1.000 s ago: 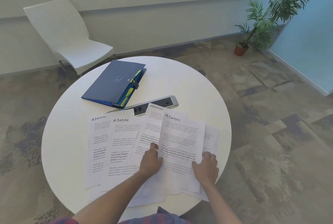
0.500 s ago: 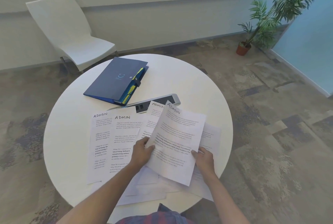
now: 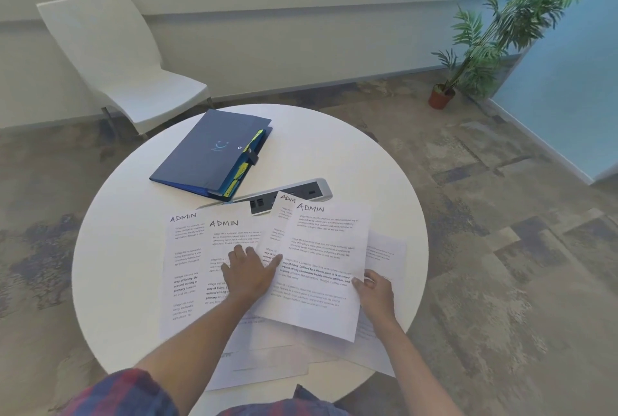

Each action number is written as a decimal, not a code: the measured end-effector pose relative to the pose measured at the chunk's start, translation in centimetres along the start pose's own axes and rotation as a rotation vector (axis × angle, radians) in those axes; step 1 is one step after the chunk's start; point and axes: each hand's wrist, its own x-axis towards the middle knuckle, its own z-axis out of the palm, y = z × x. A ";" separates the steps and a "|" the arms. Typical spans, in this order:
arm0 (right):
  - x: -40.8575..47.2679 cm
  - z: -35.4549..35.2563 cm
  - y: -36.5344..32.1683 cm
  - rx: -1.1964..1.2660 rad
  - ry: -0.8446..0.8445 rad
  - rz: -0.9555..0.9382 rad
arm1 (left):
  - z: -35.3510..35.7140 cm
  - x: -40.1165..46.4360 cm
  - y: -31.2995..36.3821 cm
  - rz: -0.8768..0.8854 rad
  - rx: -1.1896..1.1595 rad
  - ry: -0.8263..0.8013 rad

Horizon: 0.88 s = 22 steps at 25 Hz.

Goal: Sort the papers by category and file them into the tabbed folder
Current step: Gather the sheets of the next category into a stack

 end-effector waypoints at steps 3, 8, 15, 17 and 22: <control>-0.1 -0.2 0.0 -0.010 0.007 0.007 | 0.3 0.2 0.4 -0.002 0.001 -0.045; -0.2 0.1 0.3 -0.030 -0.003 0.007 | 0.5 0.2 0.4 0.063 -0.045 -0.044; -0.1 0.7 0.3 0.017 -0.011 0.042 | -0.4 0.8 -0.2 -0.044 -0.642 -0.223; 0.1 0.9 0.4 0.022 -0.020 0.060 | -0.8 0.7 -0.2 -0.039 -0.729 -0.272; 0.4 1.8 0.1 0.020 -0.020 0.104 | -2.3 -0.5 0.0 0.131 -0.757 -0.424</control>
